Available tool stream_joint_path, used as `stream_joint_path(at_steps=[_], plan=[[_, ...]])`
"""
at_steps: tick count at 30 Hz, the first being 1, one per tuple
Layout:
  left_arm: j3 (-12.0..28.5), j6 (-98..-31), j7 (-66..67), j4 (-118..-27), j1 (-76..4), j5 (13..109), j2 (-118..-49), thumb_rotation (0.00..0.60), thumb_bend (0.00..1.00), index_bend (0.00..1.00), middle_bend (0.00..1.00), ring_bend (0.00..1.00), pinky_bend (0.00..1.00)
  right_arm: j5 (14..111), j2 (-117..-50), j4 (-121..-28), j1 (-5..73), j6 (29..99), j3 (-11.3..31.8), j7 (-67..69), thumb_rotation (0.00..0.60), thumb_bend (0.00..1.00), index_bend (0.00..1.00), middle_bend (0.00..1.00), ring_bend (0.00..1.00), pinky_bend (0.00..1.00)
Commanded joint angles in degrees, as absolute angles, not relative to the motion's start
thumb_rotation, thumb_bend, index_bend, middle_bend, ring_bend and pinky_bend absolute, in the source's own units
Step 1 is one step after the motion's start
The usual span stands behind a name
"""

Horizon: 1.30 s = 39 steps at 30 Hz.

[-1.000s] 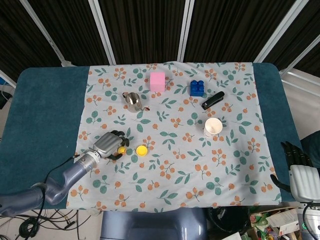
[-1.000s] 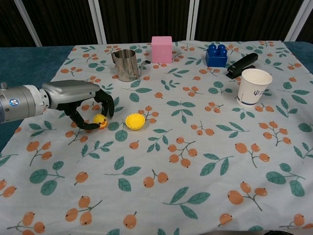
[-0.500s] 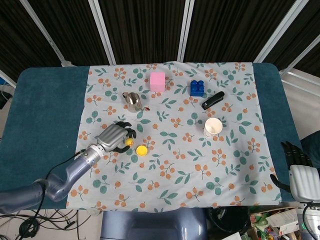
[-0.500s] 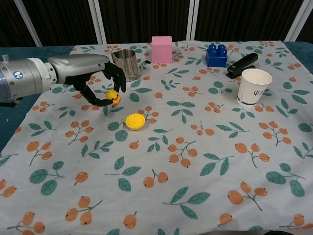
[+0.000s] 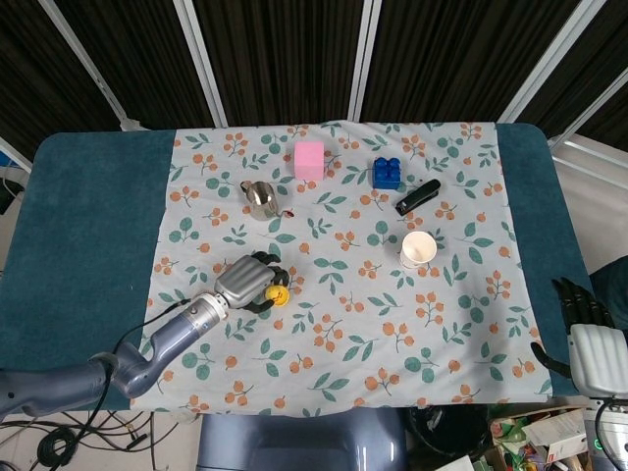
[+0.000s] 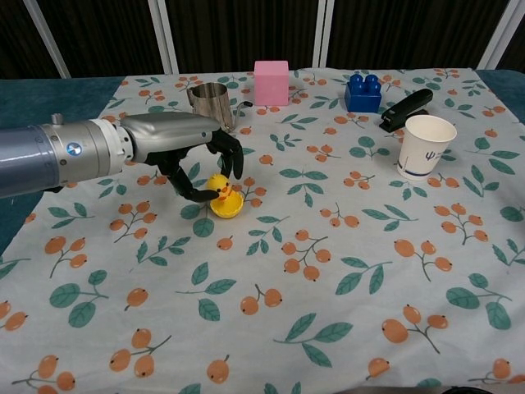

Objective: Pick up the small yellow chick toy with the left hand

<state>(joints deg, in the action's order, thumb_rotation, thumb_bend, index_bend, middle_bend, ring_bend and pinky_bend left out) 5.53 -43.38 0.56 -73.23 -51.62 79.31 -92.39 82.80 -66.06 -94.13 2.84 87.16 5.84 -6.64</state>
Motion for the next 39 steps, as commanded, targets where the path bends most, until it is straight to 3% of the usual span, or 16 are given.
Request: stream_joint_path(at_steps=[1,8,16,23,31,39], plan=[[5.3,-42.9,0.7,-72.6,-51.7,79.0,-92.8,0.600,0.40,0.38,0.42,0.16,0.22,82.8,-66.1,-94.1,2.9,87.2,5.9,-6.7,0.600,0.13,0.07,0.06,0.09,0.16],[5.1,-42.6,0.5,-71.1,-52.0,79.1,-93.8,0.600,0.37,0.34,0.37,0.14,0.22,82.6,-66.1,-94.1,2.8,87.1,5.9,-6.6,0.600,0.13,0.07,0.06,0.09,0.16],[5.0,-42.2,0.0,-71.8,-52.3,79.2,-93.5,0.600,0.28,0.15,0.21,0.10,0.22,82.5,-66.0,-94.1,2.9,87.0,6.0,-6.6,0.600,0.13,0.07,0.06,0.09,0.16],[6.0,-43.9,0.3,-74.3,-52.2,79.3,-90.7,0.600,0.28,0.14,0.19,0.07,0.19,82.5,-66.0,-94.0,2.8,87.0,5.9,-6.5,0.600,0.13,0.07,0.06,0.09,0.16],[8.8,-48.4,2.2,-85.1,-49.5,76.3,-79.5,0.600,0.28,0.08,0.10,0.00,0.06,82.4,-66.0,-94.1,2.9,86.9,5.9,-6.7,0.600,0.13,0.07,0.06,0.09,0.16],[8.6,-57.8,1.6,-97.5,-42.4,78.3,-65.7,0.600,0.28,0.03,0.07,0.00,0.05,82.5,-66.1,-94.2,2.8,87.1,5.9,-7.1,0.600,0.13,0.07,0.06,0.09,0.16]])
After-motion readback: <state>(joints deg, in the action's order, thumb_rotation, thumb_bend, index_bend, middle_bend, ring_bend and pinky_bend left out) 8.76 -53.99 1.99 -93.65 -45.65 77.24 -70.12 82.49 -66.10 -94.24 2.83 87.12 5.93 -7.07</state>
